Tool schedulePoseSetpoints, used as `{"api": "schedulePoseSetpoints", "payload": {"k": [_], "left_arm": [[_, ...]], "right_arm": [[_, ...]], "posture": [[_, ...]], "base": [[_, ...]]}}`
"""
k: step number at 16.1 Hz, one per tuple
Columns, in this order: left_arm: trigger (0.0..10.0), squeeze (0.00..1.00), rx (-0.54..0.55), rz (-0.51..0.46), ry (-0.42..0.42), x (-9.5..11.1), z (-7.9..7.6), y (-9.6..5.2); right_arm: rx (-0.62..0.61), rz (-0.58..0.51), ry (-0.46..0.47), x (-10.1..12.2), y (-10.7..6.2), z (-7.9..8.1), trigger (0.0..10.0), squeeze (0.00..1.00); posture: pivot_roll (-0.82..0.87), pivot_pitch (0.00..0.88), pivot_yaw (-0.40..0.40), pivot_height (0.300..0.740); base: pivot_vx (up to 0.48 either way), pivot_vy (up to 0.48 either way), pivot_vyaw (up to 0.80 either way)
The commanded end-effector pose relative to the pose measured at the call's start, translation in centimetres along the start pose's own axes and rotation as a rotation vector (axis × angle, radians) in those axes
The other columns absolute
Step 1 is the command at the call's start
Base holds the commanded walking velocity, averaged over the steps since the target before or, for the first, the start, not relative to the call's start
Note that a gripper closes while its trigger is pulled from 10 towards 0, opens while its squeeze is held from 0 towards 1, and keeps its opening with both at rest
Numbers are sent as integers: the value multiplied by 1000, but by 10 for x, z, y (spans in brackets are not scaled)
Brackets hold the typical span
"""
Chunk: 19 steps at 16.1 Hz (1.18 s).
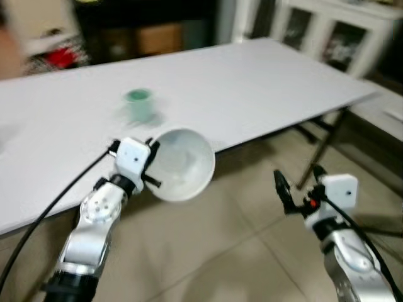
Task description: Setting the table
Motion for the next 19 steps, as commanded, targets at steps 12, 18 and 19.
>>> {"api": "schedulePoseSetpoints", "payload": {"k": [12, 18, 19], "left_arm": [[10000, 0, -28, -71, -28, 22, -11, 17], [10000, 0, -10, -64, -35, 23, -7, 24], [10000, 0, -9, -64, -34, 23, -7, 25]], "right_arm": [[0, -33, -21, 13, 2, -6, 10000, 0], [12, -34, -24, 14, 3, -5, 10000, 0], [14, -34, -26, 14, 3, -5, 10000, 0]], "posture": [[-93, 0, 14, 740], [-95, 0, 16, 740], [-96, 0, 15, 740]], "base": [[399, 0, 0], [399, 0, 0], [398, 0, 0]]}}
Point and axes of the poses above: a point about 5 cm out from each wrist's last joint towards the gripper, its own y axis pointing out of the wrist towards the gripper, its own x axis along the axis of the wrist's last joint, z = x × y, the point moved 6 cm from there along y, pointing out of the wrist towards the gripper
